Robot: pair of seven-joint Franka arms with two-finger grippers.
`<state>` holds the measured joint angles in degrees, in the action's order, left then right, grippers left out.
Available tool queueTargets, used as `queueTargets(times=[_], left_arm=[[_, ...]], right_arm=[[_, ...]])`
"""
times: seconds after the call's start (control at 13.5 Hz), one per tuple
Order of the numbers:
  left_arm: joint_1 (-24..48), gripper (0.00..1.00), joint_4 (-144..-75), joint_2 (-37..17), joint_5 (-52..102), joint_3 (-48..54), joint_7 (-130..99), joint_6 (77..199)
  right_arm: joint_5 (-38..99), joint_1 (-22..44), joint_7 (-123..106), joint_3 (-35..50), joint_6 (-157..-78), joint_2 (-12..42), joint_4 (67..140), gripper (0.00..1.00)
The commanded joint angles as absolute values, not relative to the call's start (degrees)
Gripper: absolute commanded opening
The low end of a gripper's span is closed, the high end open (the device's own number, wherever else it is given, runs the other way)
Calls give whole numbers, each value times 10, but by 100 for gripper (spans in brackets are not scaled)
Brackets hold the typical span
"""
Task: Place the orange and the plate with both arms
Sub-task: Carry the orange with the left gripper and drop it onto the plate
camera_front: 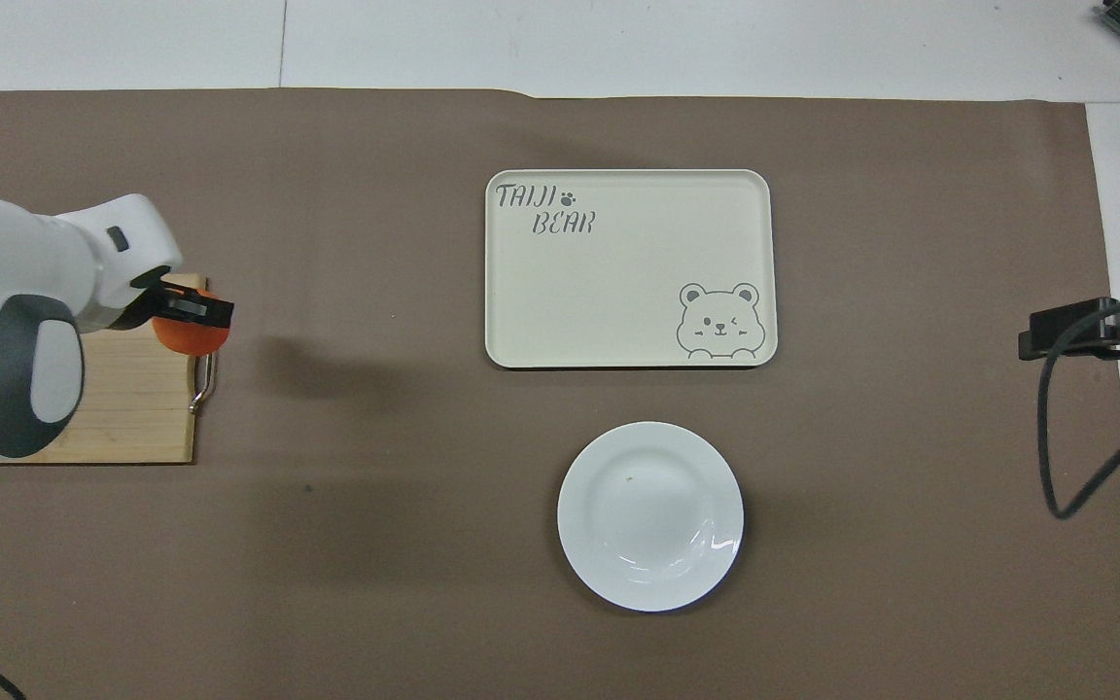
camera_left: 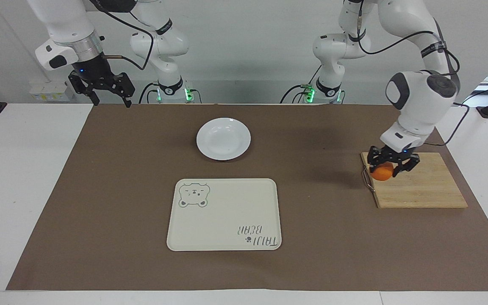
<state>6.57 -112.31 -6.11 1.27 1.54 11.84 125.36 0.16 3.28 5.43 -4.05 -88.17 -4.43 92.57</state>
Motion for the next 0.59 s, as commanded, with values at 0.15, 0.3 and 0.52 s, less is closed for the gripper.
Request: queueTargets(times=[0.15, 0.3, 0.52], left_arm=[[209, 0, -1138, -47, 18, 6, -19, 1250], [270, 0, -1144, -47, 18, 7, -93, 1252], [360, 0, -1146, -54, 35, 7, -114, 1259]], right_arm=[[2, 26, 40, -39, -894, -51, 937, 100], [2, 26, 40, -39, -894, -51, 937, 100], [2, 27, 40, -38, -893, -52, 937, 100]])
